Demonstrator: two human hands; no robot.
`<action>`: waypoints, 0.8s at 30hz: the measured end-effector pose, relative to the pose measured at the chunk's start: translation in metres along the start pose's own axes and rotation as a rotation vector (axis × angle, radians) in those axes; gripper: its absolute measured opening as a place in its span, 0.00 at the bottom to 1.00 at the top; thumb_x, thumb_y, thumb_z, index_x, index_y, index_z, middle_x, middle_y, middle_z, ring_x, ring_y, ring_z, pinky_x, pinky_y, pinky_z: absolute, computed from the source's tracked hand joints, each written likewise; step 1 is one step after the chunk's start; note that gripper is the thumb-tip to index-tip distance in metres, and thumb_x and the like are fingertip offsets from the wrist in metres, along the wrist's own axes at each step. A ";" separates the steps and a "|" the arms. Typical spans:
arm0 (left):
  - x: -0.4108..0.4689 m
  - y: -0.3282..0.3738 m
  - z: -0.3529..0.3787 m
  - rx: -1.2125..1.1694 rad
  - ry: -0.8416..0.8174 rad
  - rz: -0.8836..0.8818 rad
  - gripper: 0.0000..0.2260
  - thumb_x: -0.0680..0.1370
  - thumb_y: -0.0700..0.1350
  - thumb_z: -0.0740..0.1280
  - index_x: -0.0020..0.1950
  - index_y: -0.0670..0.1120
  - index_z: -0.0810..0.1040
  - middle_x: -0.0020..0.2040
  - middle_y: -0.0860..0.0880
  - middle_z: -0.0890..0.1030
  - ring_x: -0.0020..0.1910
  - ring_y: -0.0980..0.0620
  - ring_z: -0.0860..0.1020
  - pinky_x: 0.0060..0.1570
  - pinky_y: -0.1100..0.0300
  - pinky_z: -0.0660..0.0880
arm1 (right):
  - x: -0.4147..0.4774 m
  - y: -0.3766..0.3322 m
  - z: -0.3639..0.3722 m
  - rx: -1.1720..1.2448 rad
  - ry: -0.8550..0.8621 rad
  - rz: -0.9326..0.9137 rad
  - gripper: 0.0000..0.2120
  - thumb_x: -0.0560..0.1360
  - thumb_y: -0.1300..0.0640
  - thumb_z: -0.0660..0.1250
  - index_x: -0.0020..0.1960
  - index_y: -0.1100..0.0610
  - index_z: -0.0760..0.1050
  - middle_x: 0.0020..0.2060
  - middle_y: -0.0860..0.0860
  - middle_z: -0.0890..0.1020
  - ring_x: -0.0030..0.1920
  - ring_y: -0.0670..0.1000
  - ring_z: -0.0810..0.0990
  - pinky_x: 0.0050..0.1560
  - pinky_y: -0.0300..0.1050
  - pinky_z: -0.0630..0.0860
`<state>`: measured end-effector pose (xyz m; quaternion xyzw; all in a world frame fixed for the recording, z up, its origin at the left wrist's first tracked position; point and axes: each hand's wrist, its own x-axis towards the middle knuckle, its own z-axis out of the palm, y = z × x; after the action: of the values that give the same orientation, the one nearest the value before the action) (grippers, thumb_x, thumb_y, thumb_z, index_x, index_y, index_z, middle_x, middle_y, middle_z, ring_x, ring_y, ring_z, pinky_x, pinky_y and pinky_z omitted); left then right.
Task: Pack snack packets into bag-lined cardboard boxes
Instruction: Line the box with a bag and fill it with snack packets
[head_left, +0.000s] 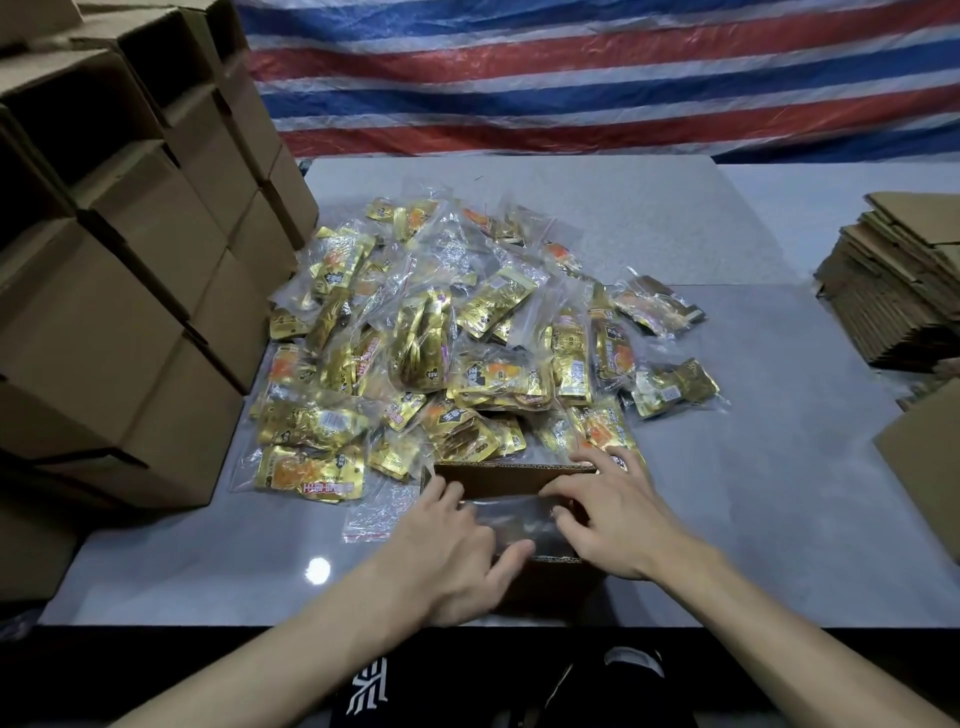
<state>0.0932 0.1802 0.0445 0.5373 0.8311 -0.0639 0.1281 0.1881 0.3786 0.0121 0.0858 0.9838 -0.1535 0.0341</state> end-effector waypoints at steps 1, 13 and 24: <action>0.001 0.003 0.000 -0.083 -0.039 -0.016 0.34 0.83 0.64 0.42 0.41 0.45 0.80 0.47 0.39 0.80 0.46 0.44 0.72 0.55 0.48 0.64 | 0.001 -0.001 0.000 0.015 0.015 0.017 0.20 0.77 0.44 0.56 0.64 0.43 0.77 0.59 0.43 0.81 0.73 0.46 0.62 0.72 0.47 0.42; 0.016 0.010 -0.003 -0.302 -0.293 -0.118 0.33 0.80 0.69 0.39 0.35 0.47 0.68 0.38 0.45 0.70 0.43 0.42 0.71 0.47 0.50 0.64 | 0.019 -0.019 -0.014 -0.233 -0.275 0.133 0.20 0.72 0.33 0.69 0.55 0.45 0.83 0.52 0.47 0.84 0.71 0.52 0.64 0.74 0.63 0.51; 0.046 -0.002 -0.007 -0.356 -0.399 -0.185 0.08 0.81 0.43 0.62 0.56 0.41 0.76 0.57 0.41 0.78 0.55 0.40 0.79 0.49 0.51 0.76 | 0.024 -0.019 -0.017 -0.253 -0.369 0.103 0.11 0.73 0.52 0.70 0.55 0.45 0.84 0.52 0.48 0.85 0.77 0.56 0.54 0.76 0.68 0.43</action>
<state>0.0722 0.2213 0.0377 0.4049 0.8333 -0.0331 0.3751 0.1603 0.3696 0.0320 0.1015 0.9666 -0.0398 0.2320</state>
